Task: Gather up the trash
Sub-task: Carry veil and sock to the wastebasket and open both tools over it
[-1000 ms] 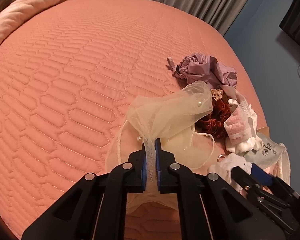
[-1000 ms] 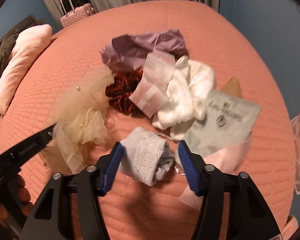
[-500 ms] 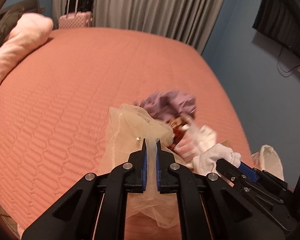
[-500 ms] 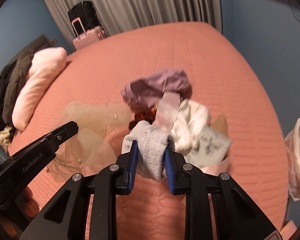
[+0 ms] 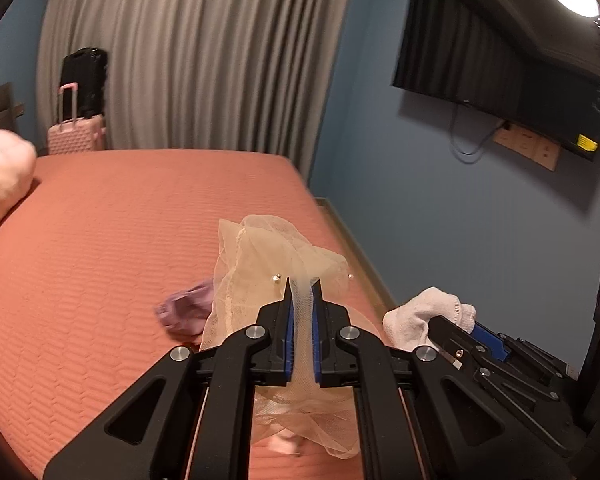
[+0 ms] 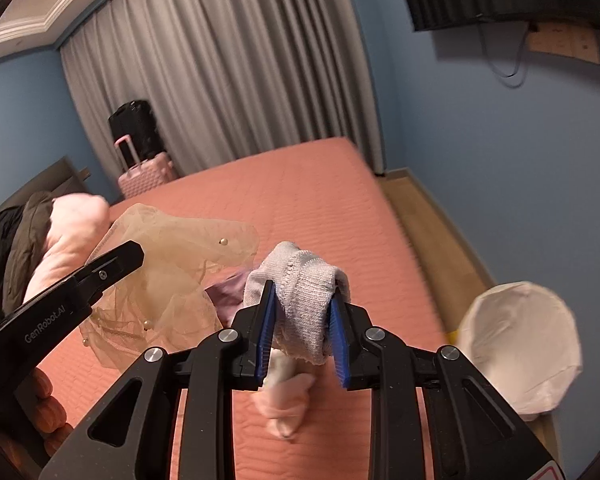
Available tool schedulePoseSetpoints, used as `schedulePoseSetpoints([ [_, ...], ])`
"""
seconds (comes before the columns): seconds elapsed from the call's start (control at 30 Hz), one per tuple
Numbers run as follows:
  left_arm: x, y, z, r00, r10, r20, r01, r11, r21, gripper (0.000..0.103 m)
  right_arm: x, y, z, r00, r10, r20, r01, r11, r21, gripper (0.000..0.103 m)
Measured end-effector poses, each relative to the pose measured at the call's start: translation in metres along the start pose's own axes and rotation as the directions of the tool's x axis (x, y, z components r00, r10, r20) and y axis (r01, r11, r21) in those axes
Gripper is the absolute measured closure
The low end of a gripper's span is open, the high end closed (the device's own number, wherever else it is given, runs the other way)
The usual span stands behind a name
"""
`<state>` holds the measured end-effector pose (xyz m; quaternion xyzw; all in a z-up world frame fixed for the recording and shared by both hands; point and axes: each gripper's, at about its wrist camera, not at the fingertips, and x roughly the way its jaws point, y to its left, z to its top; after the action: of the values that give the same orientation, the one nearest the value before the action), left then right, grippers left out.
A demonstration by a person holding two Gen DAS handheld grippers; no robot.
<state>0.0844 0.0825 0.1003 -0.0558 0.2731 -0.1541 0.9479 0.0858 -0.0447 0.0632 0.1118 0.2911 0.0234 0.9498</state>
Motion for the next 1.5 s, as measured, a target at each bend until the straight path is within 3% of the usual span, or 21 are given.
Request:
schedulePoseSetpoints([
  [0.2,0.014,-0.061,0.006,0.992,-0.128,-0.007,0.129,0.989,0.068,0.097,-0.036,-0.062,0.011,0.992,-0.112,0.054,0.11,0.993,0.053,0.079],
  [0.43,0.041,-0.126,-0.001,0.965,-0.256,-0.064,0.262,0.959,0.111,0.096,-0.06,-0.134,0.006,0.971,-0.234,0.052,0.225,0.964,0.145,0.079],
  [0.67,0.081,-0.174,-0.018,0.94,-0.304,-0.154,0.327,0.932,0.157,0.096,-0.063,-0.184,-0.01,0.949,-0.315,0.019,0.305,0.931,0.201,0.078],
  [0.93,0.115,-0.209,-0.034,0.91,-0.355,-0.213,0.389,0.91,0.146,0.093,-0.06,-0.219,-0.023,0.937,-0.349,-0.01,0.341,0.909,0.24,0.078],
  [1.0,0.121,-0.216,-0.035,0.913,-0.343,-0.223,0.381,0.911,0.159,0.079,-0.058,-0.225,-0.025,0.936,-0.352,-0.015,0.345,0.905,0.248,0.078],
  [1.07,0.12,-0.218,-0.035,0.927,-0.315,-0.204,0.35,0.922,0.166,0.052,-0.057,-0.228,-0.026,0.935,-0.353,-0.019,0.347,0.904,0.248,0.078],
  [1.13,0.117,-0.214,-0.035,0.939,-0.298,-0.174,0.326,0.932,0.161,0.042,-0.057,-0.228,-0.027,0.935,-0.354,-0.021,0.348,0.905,0.246,0.077],
  [1.5,0.119,-0.18,-0.042,0.962,-0.205,-0.178,0.23,0.964,0.131,0.04,-0.028,-0.225,-0.029,0.942,-0.33,-0.068,0.337,0.915,0.224,0.075],
])
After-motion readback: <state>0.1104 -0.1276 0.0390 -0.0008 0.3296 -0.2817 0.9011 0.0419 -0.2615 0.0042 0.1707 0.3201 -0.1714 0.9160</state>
